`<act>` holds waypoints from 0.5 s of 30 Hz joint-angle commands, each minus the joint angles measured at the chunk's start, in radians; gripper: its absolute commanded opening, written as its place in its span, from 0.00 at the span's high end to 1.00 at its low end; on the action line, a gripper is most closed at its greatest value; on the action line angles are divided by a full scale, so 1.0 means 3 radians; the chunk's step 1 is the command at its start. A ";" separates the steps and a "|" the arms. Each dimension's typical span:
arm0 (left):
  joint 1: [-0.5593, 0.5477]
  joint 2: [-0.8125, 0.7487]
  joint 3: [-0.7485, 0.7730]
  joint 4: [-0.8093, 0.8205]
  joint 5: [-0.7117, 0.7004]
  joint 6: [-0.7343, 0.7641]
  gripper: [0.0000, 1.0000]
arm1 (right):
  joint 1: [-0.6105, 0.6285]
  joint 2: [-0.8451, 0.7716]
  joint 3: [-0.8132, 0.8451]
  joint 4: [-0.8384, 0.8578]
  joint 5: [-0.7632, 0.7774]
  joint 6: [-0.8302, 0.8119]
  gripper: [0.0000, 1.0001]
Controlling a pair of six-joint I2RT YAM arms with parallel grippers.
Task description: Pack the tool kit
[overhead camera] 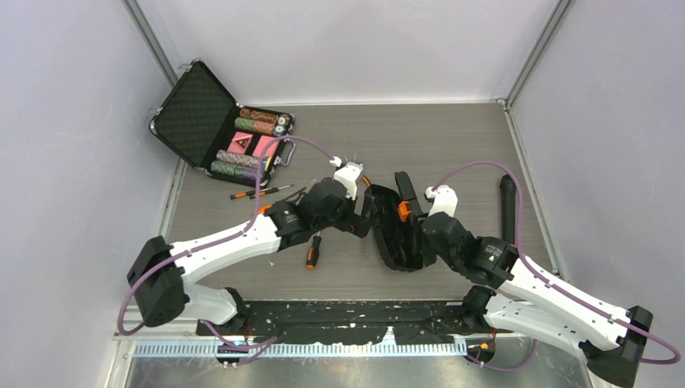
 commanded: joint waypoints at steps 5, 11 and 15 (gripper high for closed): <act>0.0016 0.0425 -0.0007 0.0391 -0.0145 -0.0796 0.05 | -0.0013 0.0024 0.0100 0.0078 0.0081 0.0099 0.61; 0.0046 0.0563 -0.0011 0.0674 0.0021 -0.1044 0.04 | -0.0015 0.0001 0.0060 0.0110 0.0057 0.0112 0.61; 0.0045 0.0614 -0.0014 0.0787 0.0111 -0.1129 0.04 | -0.0017 -0.0021 0.0038 0.0113 0.0057 0.0127 0.61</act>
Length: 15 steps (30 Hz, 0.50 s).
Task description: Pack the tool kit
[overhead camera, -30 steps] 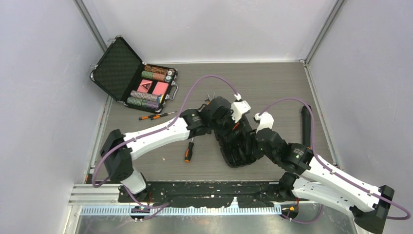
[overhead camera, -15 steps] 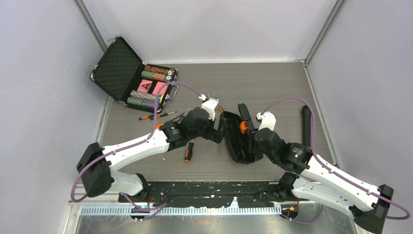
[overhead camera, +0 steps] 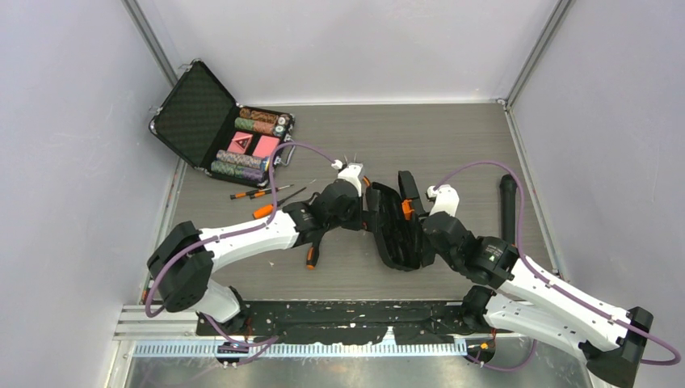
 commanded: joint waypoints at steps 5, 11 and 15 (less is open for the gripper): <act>0.0020 0.0153 0.0127 0.0410 0.0226 -0.0250 0.04 | 0.0001 -0.0030 0.0021 0.0139 0.0011 0.0119 0.61; 0.0019 0.0340 0.0119 0.0327 0.0200 -0.0294 0.13 | 0.0001 -0.0121 -0.0025 0.0128 0.0068 0.0188 0.61; 0.0019 0.0375 0.0116 0.0309 0.0206 -0.0279 0.25 | -0.0017 -0.0174 -0.0048 0.0058 0.0223 0.0284 0.58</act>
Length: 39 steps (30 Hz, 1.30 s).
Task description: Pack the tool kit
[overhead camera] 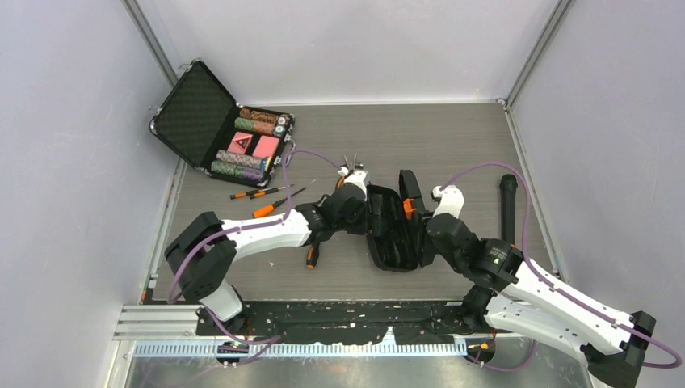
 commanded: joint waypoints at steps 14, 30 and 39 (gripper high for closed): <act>0.0015 -0.0596 0.0182 -0.0149 -0.0246 0.0343 1.00 | -0.0834 0.0009 0.0037 -0.0089 0.0445 -0.0082 0.24; 0.0014 -0.0955 0.0385 -0.0323 -0.0821 0.0509 1.00 | -0.0929 0.0379 -0.0029 0.0112 0.0002 -0.0015 0.13; 0.0019 -0.0866 0.0211 -0.0078 -0.0647 0.0211 1.00 | -0.1285 0.0355 -0.0158 0.0482 -0.0518 -0.0073 0.19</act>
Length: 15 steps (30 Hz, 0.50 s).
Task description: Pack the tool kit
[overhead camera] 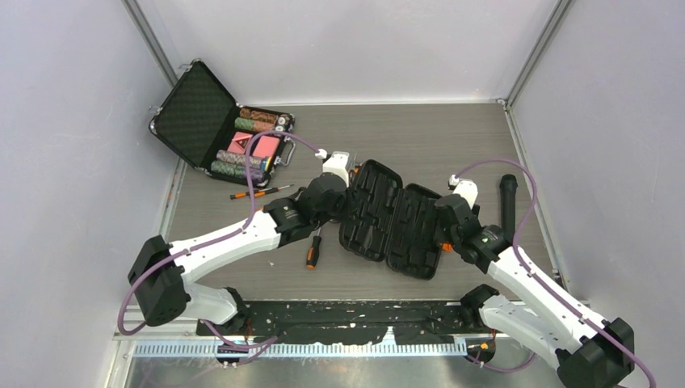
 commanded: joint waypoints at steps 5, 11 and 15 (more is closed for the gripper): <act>0.0004 0.0213 -0.0134 0.1023 0.0309 -0.0956 1.00 | -0.0179 -0.0217 -0.0020 0.0370 -0.0309 0.0058 0.21; -0.0099 0.0601 -0.0151 0.1377 0.0297 -0.1412 1.00 | -0.0193 -0.0424 -0.0195 0.0486 -0.0370 0.0085 0.21; -0.0143 0.0767 -0.0291 0.1552 0.0261 -0.1608 0.97 | -0.0210 -0.0360 -0.0229 0.0512 -0.0420 0.0047 0.21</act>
